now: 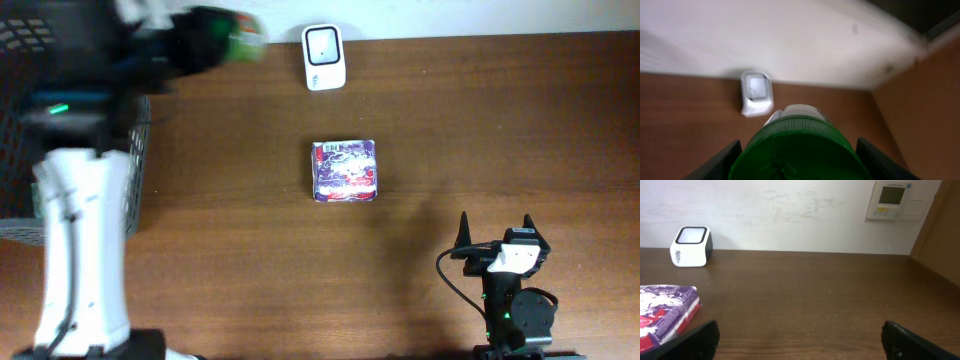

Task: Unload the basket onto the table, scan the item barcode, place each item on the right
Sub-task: 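Carry the green-lid jar past the scanner and place it right of package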

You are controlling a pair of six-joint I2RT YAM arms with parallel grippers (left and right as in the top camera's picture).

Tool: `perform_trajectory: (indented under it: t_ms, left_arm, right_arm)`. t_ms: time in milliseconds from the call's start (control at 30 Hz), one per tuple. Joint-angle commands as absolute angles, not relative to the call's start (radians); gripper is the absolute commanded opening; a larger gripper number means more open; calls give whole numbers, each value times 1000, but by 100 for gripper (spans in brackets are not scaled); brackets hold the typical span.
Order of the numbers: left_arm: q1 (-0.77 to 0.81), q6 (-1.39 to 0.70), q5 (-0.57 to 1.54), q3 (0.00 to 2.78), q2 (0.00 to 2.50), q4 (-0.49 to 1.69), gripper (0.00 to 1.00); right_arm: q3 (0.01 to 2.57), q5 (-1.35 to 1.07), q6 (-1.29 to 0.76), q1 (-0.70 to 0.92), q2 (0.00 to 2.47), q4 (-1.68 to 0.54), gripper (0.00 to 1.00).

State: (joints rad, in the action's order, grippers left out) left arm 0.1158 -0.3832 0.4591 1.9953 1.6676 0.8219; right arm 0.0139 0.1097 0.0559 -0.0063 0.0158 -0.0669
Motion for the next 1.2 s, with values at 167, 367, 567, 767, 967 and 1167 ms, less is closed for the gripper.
perform_trajectory:
  t_ms: [167,367,567,767,967,1167]
  left_arm:
    - [514,-388,135,2007,1959,769,49]
    - [677,-388,75,2007,2157,646,47]
    - [784,-388,-177,2007,2289,613,52]
    - [810,-388,-206,2007,2357,617,68]
    - [806,-388,-207,2069,2334,633,76]
    - [780,-385,-207,2181,2192,638,81]
  right_arm:
    - [6,108,56,-14,11,-71,98]
    - [6,108,56,-14,11,-71,98]
    - [6,108,56,-14,11,-71,99]
    - [6,108,56,-14,11,-71,98]
    - [6,108,56,-14,11,-71,98]
    - [6,108,56,-14,11,-71,98]
